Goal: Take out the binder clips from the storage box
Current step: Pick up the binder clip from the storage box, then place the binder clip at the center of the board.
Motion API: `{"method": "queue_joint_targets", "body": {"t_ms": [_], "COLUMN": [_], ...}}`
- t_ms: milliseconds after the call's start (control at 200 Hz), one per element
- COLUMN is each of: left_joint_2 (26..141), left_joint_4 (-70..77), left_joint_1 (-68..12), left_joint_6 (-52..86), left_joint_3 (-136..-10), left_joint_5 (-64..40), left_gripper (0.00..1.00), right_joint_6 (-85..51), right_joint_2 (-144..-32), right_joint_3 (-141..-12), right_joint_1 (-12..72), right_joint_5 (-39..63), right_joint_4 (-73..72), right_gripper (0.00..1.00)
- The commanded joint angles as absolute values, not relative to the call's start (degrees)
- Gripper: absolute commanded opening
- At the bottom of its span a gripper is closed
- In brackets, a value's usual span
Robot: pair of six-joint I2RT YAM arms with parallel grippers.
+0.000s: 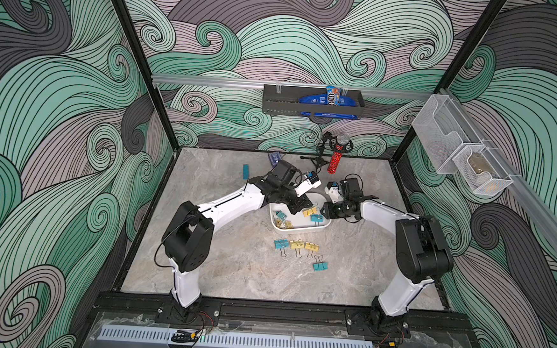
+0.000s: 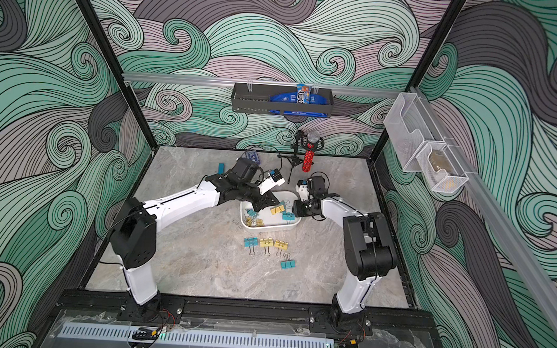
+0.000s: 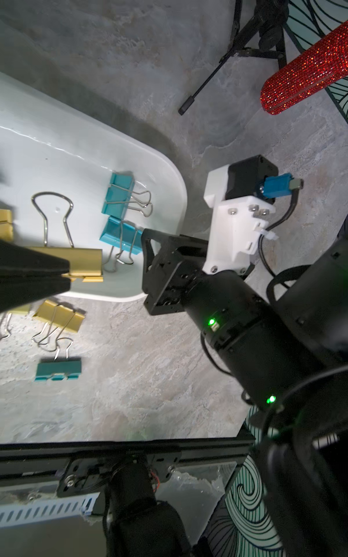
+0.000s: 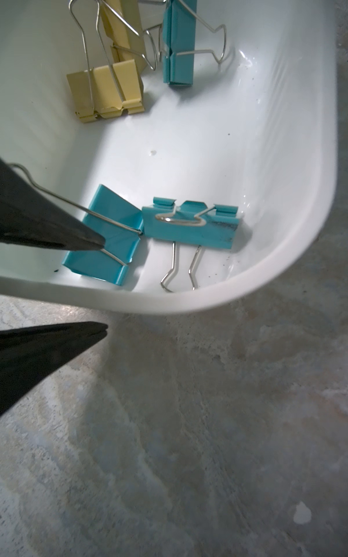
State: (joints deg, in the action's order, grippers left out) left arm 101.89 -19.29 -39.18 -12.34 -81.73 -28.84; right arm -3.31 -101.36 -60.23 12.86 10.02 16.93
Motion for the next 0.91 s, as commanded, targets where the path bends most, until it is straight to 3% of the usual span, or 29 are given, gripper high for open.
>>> {"method": "queue_joint_targets", "body": {"t_ms": [0, 305, 560, 901], "left_joint_2": [97.31, 89.10, 89.23, 88.62], "left_joint_4": [-20.30, -18.69, -22.51, -13.82], "left_joint_1": [-39.59, -42.95, -48.78, -52.83], "left_joint_6": [-12.66, -10.10, -8.83, -3.27], "left_joint_3": [-77.35, -65.23, -62.13, -54.90], "left_joint_5": [-29.27, -33.57, -30.04, -31.93], "left_gripper": [0.00, 0.00, 0.00, 0.00], "right_joint_6": [-2.58, -2.50, -2.49, -2.48], "right_joint_2": [-101.77, -102.15, -102.18, -102.55], "right_joint_3": [-59.77, -59.77, -59.75, -59.77], "right_joint_1": [13.01, 13.05, 13.01, 13.08], "right_joint_5": [10.38, 10.29, 10.24, 10.21], "right_joint_4": [17.38, 17.34, 17.36, 17.40], "right_gripper": [0.42, 0.42, 0.42, 0.42]}}
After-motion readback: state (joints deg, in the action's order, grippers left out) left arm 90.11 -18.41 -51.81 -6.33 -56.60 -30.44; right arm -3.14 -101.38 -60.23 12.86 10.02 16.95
